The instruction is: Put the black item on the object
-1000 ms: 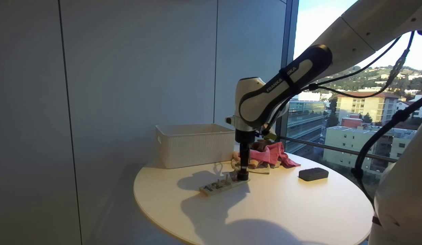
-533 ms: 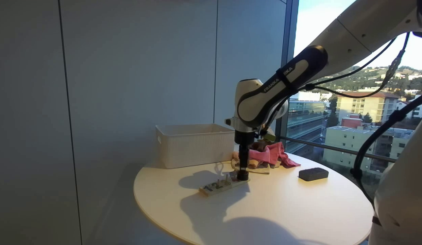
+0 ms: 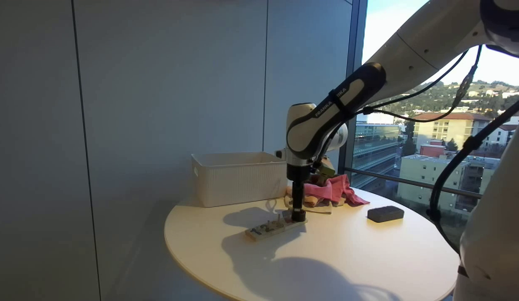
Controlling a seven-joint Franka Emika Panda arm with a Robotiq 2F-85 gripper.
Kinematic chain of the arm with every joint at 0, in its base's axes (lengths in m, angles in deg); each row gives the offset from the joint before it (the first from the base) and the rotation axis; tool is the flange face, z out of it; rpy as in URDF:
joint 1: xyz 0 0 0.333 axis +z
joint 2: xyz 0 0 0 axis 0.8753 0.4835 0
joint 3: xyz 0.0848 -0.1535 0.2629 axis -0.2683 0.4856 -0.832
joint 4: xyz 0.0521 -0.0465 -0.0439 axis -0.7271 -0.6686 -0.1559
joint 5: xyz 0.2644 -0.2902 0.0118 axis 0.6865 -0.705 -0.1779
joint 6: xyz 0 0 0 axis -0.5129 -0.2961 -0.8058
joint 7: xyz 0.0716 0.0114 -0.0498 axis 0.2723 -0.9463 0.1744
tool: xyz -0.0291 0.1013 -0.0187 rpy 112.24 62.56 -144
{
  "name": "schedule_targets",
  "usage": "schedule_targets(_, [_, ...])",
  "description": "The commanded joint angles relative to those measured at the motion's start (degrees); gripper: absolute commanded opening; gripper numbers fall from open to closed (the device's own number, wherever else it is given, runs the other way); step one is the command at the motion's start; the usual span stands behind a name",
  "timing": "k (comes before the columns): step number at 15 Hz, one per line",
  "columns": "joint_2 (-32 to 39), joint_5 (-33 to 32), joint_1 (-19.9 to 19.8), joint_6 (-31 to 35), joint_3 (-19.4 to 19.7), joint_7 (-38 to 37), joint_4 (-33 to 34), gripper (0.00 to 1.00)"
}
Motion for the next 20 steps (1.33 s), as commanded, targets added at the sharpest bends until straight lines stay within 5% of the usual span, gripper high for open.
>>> schedule_targets(1, [2.6,4.3,-0.3,0.4,0.6,4.6,2.8,1.00])
schedule_targets(4, [4.1,6.2,-0.8,0.1,0.5,6.0,3.7,0.97])
schedule_targets(5, [4.4,6.9,-0.9,0.0,0.4,6.6,3.8,0.75])
schedule_targets(7, [4.8,7.2,-1.3,-0.2,0.2,6.9,4.0,0.71])
schedule_targets(13, [4.8,6.8,-1.7,-0.2,-0.2,6.7,4.5,0.25])
schedule_targets(20, [3.3,6.1,-1.7,-1.3,-0.6,5.6,4.2,0.23])
